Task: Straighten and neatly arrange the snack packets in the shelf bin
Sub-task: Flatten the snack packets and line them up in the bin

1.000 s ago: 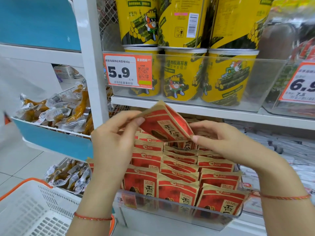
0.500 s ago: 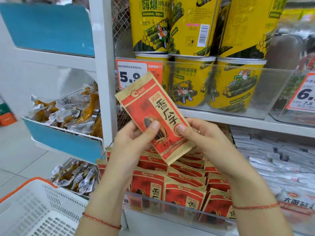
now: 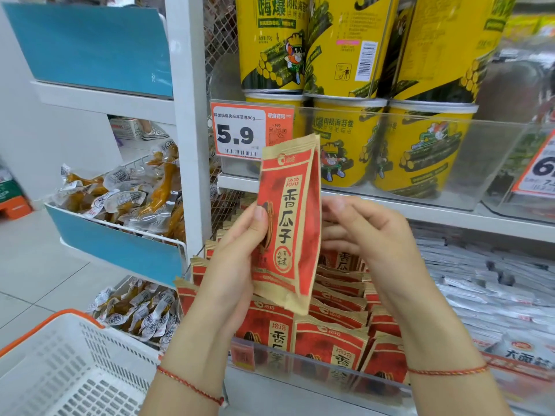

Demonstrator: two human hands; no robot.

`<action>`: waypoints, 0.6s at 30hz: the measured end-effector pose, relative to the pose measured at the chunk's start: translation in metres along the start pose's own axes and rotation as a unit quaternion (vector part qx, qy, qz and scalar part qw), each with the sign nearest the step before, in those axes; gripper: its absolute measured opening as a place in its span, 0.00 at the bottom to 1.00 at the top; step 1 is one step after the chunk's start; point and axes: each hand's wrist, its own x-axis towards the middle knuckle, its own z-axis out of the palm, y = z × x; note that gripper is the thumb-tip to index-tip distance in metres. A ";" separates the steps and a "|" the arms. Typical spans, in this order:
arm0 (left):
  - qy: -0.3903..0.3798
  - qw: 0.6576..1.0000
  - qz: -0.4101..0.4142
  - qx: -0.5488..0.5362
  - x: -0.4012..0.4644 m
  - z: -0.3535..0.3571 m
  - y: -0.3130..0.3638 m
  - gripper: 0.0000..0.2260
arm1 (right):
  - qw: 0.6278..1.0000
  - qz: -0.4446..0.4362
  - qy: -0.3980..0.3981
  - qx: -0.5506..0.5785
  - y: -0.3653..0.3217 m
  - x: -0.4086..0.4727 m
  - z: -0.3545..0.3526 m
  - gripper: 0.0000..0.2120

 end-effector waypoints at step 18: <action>-0.013 0.991 -0.079 0.104 0.002 0.007 -0.009 0.14 | 0.997 -0.039 0.063 0.025 -0.009 -0.002 -0.002 0.11</action>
